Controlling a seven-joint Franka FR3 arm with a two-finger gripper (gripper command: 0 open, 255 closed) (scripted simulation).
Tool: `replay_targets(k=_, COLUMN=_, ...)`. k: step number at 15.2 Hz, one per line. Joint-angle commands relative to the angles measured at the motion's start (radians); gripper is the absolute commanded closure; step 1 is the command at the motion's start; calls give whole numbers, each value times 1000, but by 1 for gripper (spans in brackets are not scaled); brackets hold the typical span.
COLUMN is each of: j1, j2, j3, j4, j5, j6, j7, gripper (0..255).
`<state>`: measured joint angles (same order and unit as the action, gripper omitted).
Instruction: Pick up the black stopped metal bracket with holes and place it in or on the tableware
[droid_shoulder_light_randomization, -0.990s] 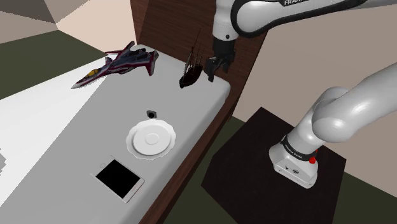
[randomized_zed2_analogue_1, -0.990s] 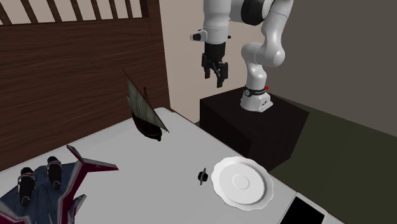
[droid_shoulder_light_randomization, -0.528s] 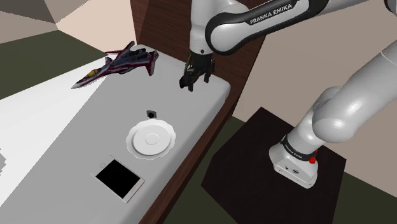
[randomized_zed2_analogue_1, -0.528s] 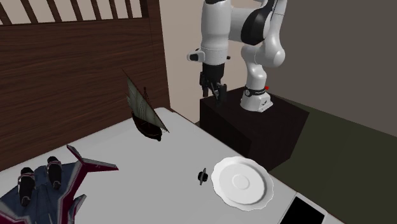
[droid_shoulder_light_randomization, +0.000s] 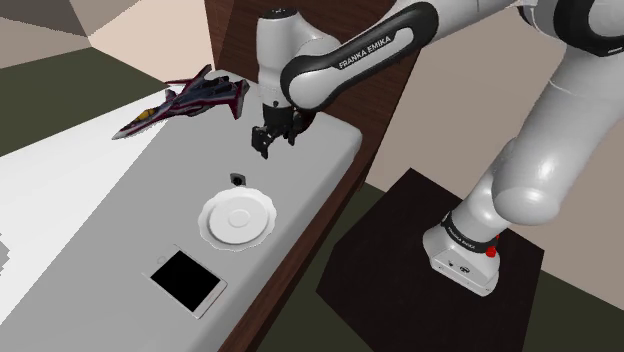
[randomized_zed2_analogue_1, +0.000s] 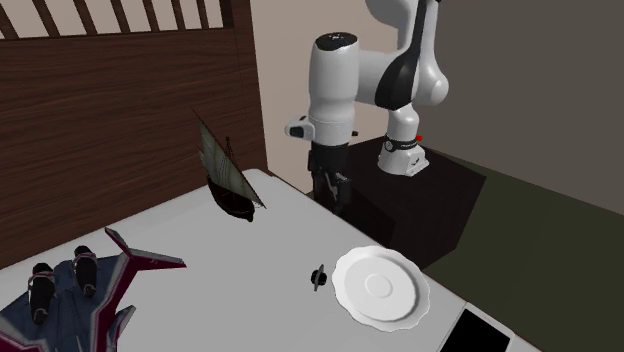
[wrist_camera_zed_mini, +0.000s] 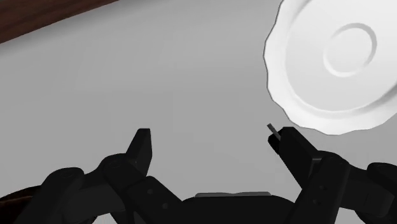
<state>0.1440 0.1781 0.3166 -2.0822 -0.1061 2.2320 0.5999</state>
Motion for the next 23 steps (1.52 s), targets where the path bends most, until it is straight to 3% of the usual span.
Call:
replay_targets(k=1, j1=17, j2=81, j3=-1, j4=65, j5=-31, j6=17, j7=38, gripper=0)
replay_targets(k=10, j1=131, j2=427, j3=-37, j4=421, j5=-131, j6=21, j7=161, gripper=0)
replay_targets(k=23, j1=141, j2=494, j3=-54, j4=421, j5=-151, j6=87, j7=174, gripper=0)
